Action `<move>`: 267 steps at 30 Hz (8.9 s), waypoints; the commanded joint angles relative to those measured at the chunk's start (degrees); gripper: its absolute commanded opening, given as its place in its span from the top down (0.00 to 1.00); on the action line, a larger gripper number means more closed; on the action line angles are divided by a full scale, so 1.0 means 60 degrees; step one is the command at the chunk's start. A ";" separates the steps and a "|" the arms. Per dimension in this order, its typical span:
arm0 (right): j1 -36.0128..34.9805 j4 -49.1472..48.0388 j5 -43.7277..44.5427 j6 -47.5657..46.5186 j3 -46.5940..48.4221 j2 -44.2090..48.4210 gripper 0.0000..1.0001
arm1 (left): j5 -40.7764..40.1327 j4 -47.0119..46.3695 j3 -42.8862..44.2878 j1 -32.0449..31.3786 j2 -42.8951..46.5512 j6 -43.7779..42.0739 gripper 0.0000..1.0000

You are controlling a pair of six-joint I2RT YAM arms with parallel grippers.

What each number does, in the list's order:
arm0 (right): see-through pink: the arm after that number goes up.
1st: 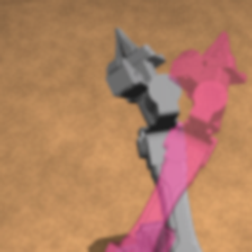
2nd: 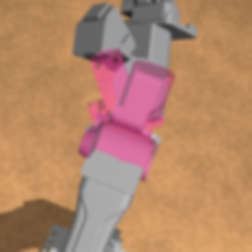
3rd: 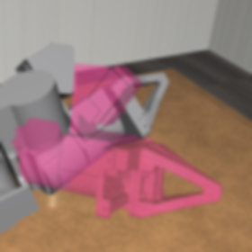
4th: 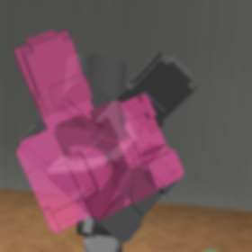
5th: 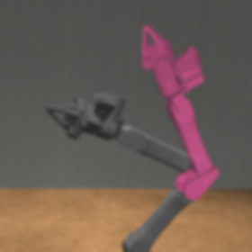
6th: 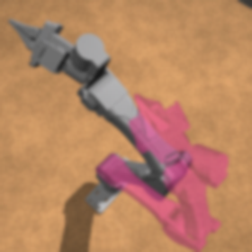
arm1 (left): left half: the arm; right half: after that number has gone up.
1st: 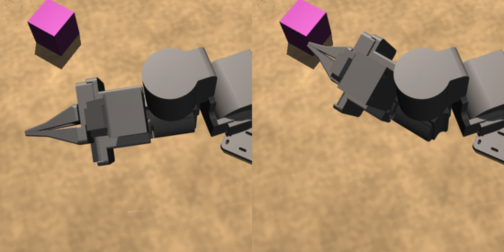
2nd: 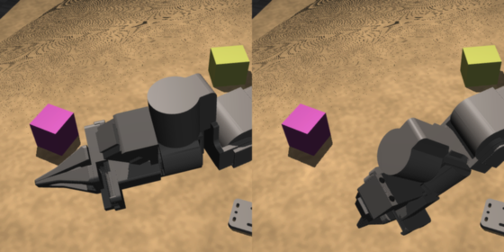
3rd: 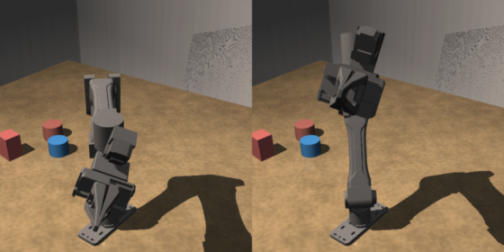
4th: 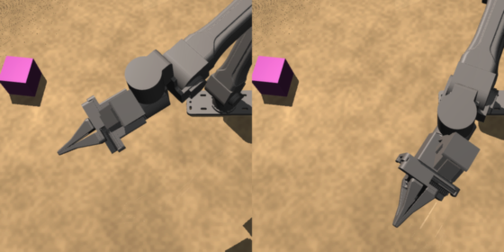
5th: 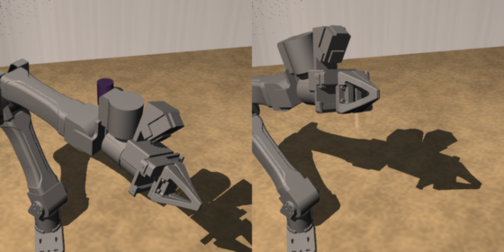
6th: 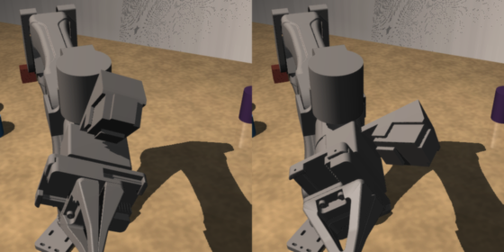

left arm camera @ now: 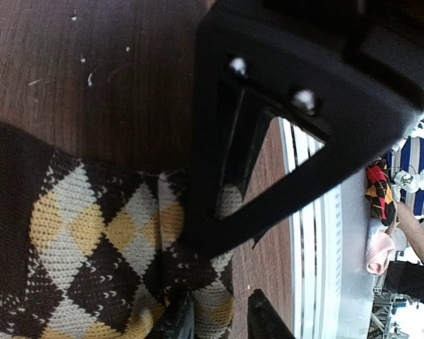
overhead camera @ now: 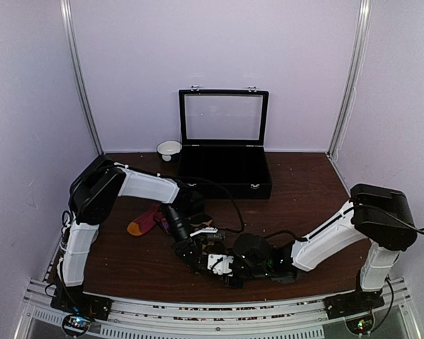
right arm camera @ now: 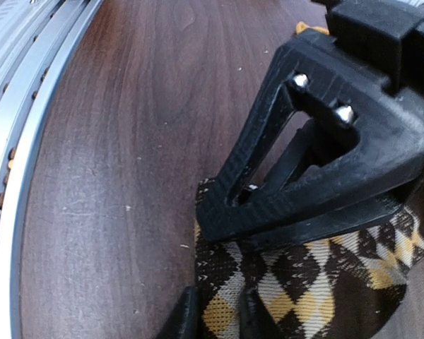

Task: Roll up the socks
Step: Roll the sock at the center of the board.

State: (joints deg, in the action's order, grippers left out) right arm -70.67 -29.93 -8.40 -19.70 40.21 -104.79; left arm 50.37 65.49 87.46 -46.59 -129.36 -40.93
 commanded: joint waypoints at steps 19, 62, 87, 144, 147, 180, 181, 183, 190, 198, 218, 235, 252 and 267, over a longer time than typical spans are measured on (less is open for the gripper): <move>0.1248 0.4263 -0.2669 0.5262 0.1468 -0.0873 0.99 | -0.1124 -0.3389 -0.2470 0.0426 0.3740 0.0391 0.47; 0.2355 0.2147 -0.5172 0.9716 0.0811 -0.2247 1.00 | -0.3965 -0.5580 -0.4530 -0.1669 0.5487 -0.0416 0.60; 0.2444 0.2367 -0.5433 0.9547 0.0927 -0.2215 1.00 | -0.5182 -0.6614 -0.4338 -0.1669 0.4107 -0.0266 0.65; 0.1937 0.1508 0.1358 0.9115 -0.3963 0.4291 0.00 | -0.3174 -0.1852 -0.0923 -0.0482 0.0638 0.0851 1.00; 0.1791 0.1813 0.3328 0.9655 -0.4582 0.6413 0.00 | -0.3257 -0.1504 -0.0651 -0.0469 0.0323 0.0951 1.00; -0.0832 0.1344 0.1108 -0.0268 0.0467 0.0706 0.64 | -0.1843 0.0986 0.1473 -0.0101 -0.1835 0.1075 1.00; -0.0820 0.1408 0.1108 -0.0357 0.0543 0.0601 0.65 | -0.1839 0.0978 0.1497 -0.0092 -0.1843 0.1092 1.00; -0.0799 0.1577 0.1110 -0.0541 0.0731 0.0381 0.66 | -0.1861 0.0973 0.1514 -0.0100 -0.1856 0.1105 1.00; -0.0585 0.1559 0.1448 -0.0591 0.0711 -0.0071 0.66 | -0.1819 0.0995 0.1475 -0.0105 -0.1834 0.0957 0.99; -0.0602 0.1624 0.2049 -0.1050 0.0627 0.0302 0.63 | -0.1881 0.1059 0.1553 -0.0105 -0.1912 0.0939 0.97; -0.0527 0.2686 0.2684 -0.1025 0.1300 -0.0636 0.72 | -0.2046 0.1022 0.1409 -0.0116 -0.1576 0.0475 0.74; 0.0025 0.3661 -0.0145 0.2638 0.0582 -0.0090 1.00 | -0.3153 -0.3577 -0.2406 0.0544 0.3520 0.0661 0.59; 0.2558 0.3066 -0.4996 0.6641 0.1008 -0.2356 1.00 | -0.2360 -0.5469 -0.4181 -0.0345 0.4788 0.0457 0.63; 0.2840 0.1602 -0.5952 0.8281 0.0644 -0.2996 1.00 | -0.4415 -0.6758 -0.4157 -0.0933 0.3850 0.0179 0.61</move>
State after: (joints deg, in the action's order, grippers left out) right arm -53.80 -32.95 -47.44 26.79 47.99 -117.12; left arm 30.41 28.27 60.55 -50.94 -103.20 -39.53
